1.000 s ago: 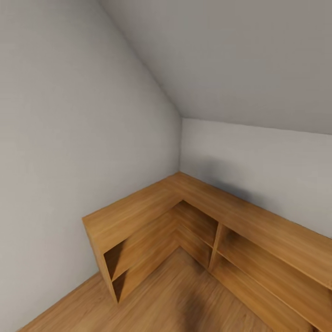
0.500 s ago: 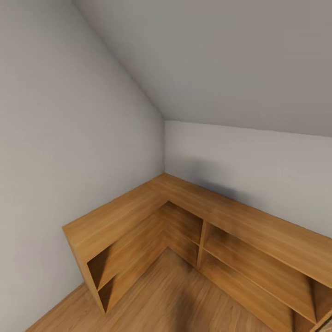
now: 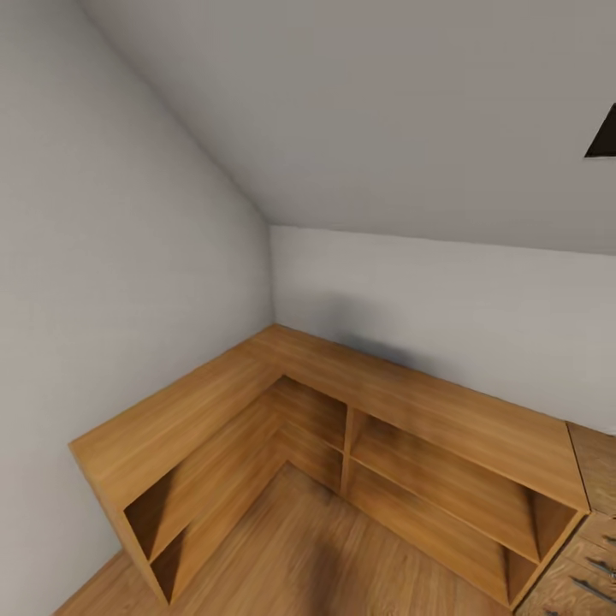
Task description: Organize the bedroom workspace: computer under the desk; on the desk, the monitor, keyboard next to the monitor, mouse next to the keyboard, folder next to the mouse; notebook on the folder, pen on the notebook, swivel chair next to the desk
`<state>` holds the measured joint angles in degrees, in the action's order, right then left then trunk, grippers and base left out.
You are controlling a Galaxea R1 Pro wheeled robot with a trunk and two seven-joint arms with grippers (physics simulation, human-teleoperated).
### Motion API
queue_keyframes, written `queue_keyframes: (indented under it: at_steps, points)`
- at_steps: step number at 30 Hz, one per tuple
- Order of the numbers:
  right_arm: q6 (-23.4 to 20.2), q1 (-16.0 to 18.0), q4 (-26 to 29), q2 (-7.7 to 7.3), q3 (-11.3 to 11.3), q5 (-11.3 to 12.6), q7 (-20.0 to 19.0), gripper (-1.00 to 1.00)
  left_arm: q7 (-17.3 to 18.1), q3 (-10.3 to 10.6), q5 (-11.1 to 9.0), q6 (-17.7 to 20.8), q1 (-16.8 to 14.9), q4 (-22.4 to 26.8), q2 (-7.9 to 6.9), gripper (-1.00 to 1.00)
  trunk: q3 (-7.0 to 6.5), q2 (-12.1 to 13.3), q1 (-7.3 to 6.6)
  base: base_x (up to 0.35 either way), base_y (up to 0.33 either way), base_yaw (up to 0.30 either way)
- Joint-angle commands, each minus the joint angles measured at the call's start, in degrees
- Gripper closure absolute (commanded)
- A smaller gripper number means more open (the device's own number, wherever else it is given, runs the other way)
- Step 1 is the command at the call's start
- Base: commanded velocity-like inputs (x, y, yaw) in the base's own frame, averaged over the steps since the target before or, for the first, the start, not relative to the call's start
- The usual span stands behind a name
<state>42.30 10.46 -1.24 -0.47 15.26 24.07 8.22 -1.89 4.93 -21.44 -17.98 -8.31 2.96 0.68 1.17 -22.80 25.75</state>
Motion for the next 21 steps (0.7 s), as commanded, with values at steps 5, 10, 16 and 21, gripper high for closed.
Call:
queue_keyframes:
  at_steps: [5, 10, 16, 21]
  points:
    - [0.15, 0.08, -0.11, 0.03, 0.47, 0.17, 0.31, -1.00, -0.11, 0.48, -0.36, -0.13, -0.04, -1.37, 0.08, -1.00, -0.03, -0.12, 0.04, 0.000, 0.000, -0.258]
    - [0.15, 0.08, -0.09, 0.03, 0.47, 0.19, 0.30, -1.00, 0.09, 0.44, -0.36, -0.13, -0.04, -1.67, 0.31, -1.00, -0.19, -0.12, 0.04, 0.000, 0.000, -0.257]
    - [0.15, 0.08, -0.08, 0.03, 0.47, 0.19, 0.30, -1.00, 0.10, 0.43, -0.37, -0.13, -0.04, -1.70, 0.34, -1.00, -0.38, -0.12, 0.04, 0.000, 0.000, -0.256]
    - [0.15, 0.08, -0.10, 0.00, 0.43, 0.19, 0.30, -1.00, 0.07, 0.43, -0.36, -0.13, -0.04, -1.72, 0.36, -1.00, -0.55, -0.12, 0.04, 0.000, 0.000, -0.255]
